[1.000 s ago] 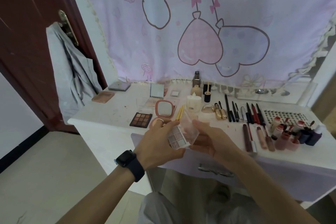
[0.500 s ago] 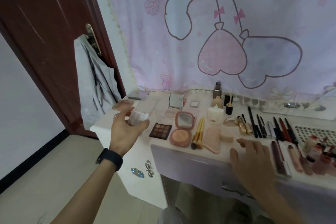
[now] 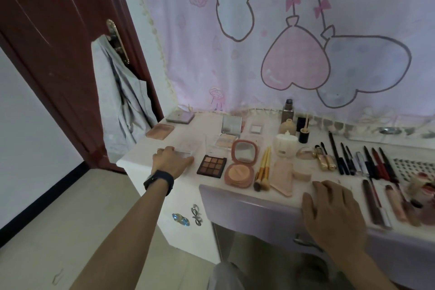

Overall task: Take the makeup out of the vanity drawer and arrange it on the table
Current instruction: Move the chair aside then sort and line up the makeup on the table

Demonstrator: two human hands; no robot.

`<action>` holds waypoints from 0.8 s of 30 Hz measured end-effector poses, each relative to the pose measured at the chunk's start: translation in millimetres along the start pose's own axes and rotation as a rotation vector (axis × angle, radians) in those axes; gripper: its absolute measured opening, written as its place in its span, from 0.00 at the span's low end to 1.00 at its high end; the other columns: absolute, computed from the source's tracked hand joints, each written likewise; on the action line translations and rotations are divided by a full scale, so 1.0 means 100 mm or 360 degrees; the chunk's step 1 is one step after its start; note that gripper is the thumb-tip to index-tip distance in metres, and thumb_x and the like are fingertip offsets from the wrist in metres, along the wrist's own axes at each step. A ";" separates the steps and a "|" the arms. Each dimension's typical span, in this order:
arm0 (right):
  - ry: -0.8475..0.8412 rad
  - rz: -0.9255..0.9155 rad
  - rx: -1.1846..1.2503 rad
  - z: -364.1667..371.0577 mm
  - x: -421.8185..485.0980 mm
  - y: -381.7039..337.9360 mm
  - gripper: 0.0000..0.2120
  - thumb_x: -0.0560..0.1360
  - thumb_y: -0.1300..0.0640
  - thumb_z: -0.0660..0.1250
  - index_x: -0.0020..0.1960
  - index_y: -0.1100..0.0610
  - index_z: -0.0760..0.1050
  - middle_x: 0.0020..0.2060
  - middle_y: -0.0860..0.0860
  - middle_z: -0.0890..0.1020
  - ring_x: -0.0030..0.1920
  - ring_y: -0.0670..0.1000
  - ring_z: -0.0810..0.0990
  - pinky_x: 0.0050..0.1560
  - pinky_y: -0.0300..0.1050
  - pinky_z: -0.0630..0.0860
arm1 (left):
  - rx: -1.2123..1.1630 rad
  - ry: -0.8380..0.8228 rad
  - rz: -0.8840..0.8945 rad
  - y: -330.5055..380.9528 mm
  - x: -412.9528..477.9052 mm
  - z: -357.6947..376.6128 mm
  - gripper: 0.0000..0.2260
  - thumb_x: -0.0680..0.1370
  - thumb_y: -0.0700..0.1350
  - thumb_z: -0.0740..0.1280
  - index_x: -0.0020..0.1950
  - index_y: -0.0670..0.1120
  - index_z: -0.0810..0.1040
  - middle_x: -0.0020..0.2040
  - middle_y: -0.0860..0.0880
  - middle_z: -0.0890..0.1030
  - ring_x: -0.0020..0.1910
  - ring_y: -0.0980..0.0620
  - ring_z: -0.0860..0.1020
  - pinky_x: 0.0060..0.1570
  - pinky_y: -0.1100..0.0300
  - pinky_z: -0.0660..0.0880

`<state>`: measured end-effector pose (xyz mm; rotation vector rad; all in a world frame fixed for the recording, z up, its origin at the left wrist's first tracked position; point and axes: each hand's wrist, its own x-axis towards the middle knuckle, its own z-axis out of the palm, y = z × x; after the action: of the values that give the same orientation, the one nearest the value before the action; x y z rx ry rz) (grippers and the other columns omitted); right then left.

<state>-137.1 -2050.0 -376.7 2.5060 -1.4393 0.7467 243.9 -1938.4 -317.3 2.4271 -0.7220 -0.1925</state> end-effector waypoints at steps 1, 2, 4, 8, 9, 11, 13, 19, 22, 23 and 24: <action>-0.0040 0.0004 -0.0001 -0.01 0.01 0.00 0.25 0.79 0.45 0.54 0.59 0.64 0.77 0.54 0.63 0.79 0.53 0.61 0.76 0.51 0.55 0.76 | 0.0042 -0.0002 0.0002 -0.01 0.00 0.02 0.35 0.70 0.62 0.72 0.70 0.44 0.71 0.64 0.42 0.73 0.65 0.41 0.70 0.62 0.49 0.72; -0.0069 0.0016 0.0007 -0.01 0.00 -0.01 0.25 0.79 0.45 0.54 0.60 0.64 0.76 0.54 0.63 0.79 0.53 0.61 0.76 0.52 0.55 0.76 | 0.0058 0.0004 0.0005 -0.02 -0.01 0.04 0.35 0.70 0.63 0.71 0.70 0.44 0.71 0.63 0.42 0.74 0.65 0.41 0.70 0.63 0.48 0.72; -0.0087 0.0037 0.0021 -0.03 0.01 -0.02 0.25 0.79 0.45 0.55 0.60 0.64 0.76 0.55 0.63 0.79 0.53 0.61 0.77 0.52 0.55 0.76 | 0.0019 0.0020 0.0013 -0.04 -0.03 0.05 0.36 0.69 0.64 0.70 0.71 0.44 0.71 0.64 0.42 0.76 0.66 0.41 0.70 0.63 0.47 0.72; -0.0076 0.0049 0.0048 -0.03 -0.01 -0.03 0.24 0.79 0.47 0.56 0.61 0.66 0.76 0.55 0.64 0.80 0.54 0.63 0.77 0.55 0.56 0.76 | -0.0113 0.0014 0.0062 -0.10 -0.09 0.05 0.35 0.72 0.60 0.71 0.74 0.46 0.68 0.67 0.43 0.76 0.68 0.41 0.69 0.67 0.48 0.70; -0.0062 0.0046 0.0054 -0.03 -0.01 -0.03 0.24 0.79 0.47 0.56 0.61 0.66 0.76 0.55 0.65 0.80 0.54 0.63 0.78 0.55 0.56 0.76 | -0.0118 0.0020 0.0085 -0.12 -0.11 0.06 0.33 0.73 0.57 0.72 0.74 0.46 0.68 0.67 0.43 0.76 0.68 0.42 0.68 0.67 0.48 0.70; -0.0052 0.0048 0.0062 -0.03 -0.01 -0.03 0.24 0.80 0.48 0.56 0.61 0.67 0.76 0.55 0.65 0.80 0.54 0.63 0.78 0.55 0.57 0.76 | -0.0141 0.0044 0.0096 -0.15 -0.15 0.09 0.32 0.73 0.54 0.72 0.74 0.47 0.68 0.65 0.44 0.76 0.68 0.43 0.66 0.66 0.49 0.70; -0.0058 0.0032 0.0066 -0.02 -0.02 -0.03 0.24 0.81 0.48 0.56 0.62 0.67 0.76 0.56 0.65 0.81 0.55 0.63 0.79 0.56 0.57 0.76 | -0.0178 0.0084 0.0089 -0.15 -0.18 0.11 0.31 0.73 0.54 0.72 0.73 0.47 0.69 0.63 0.44 0.76 0.67 0.43 0.67 0.64 0.50 0.71; -0.0092 0.0017 0.0067 0.01 -0.05 -0.02 0.27 0.81 0.47 0.54 0.66 0.66 0.76 0.62 0.64 0.80 0.63 0.64 0.78 0.66 0.61 0.71 | -0.0234 0.0122 0.0046 -0.17 -0.21 0.12 0.34 0.71 0.60 0.72 0.74 0.48 0.68 0.58 0.46 0.74 0.65 0.44 0.69 0.62 0.51 0.72; -0.0104 0.0023 0.0076 0.02 -0.05 -0.02 0.29 0.81 0.45 0.53 0.69 0.65 0.74 0.65 0.63 0.79 0.67 0.63 0.77 0.69 0.62 0.70 | -0.0172 0.0125 0.0088 -0.20 -0.21 0.15 0.34 0.72 0.61 0.71 0.73 0.48 0.69 0.61 0.44 0.75 0.66 0.45 0.69 0.61 0.50 0.73; -0.0111 0.0027 0.0074 0.03 -0.05 -0.02 0.29 0.81 0.45 0.53 0.70 0.65 0.74 0.66 0.62 0.78 0.68 0.62 0.76 0.70 0.62 0.69 | -0.0165 0.0132 0.0098 -0.20 -0.21 0.16 0.33 0.72 0.61 0.71 0.73 0.47 0.69 0.62 0.44 0.75 0.66 0.44 0.68 0.61 0.50 0.73; -0.0123 0.0034 0.0069 0.03 -0.05 -0.02 0.29 0.81 0.44 0.52 0.70 0.64 0.73 0.67 0.62 0.77 0.69 0.62 0.75 0.70 0.62 0.68 | -0.0162 0.0138 0.0108 -0.21 -0.21 0.16 0.33 0.73 0.61 0.71 0.73 0.47 0.68 0.63 0.44 0.75 0.66 0.44 0.68 0.62 0.49 0.72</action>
<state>-136.3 -2046.3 -380.9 2.5828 -1.4922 0.6989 231.5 -1921.1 -343.0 2.2958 -0.7366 -0.0942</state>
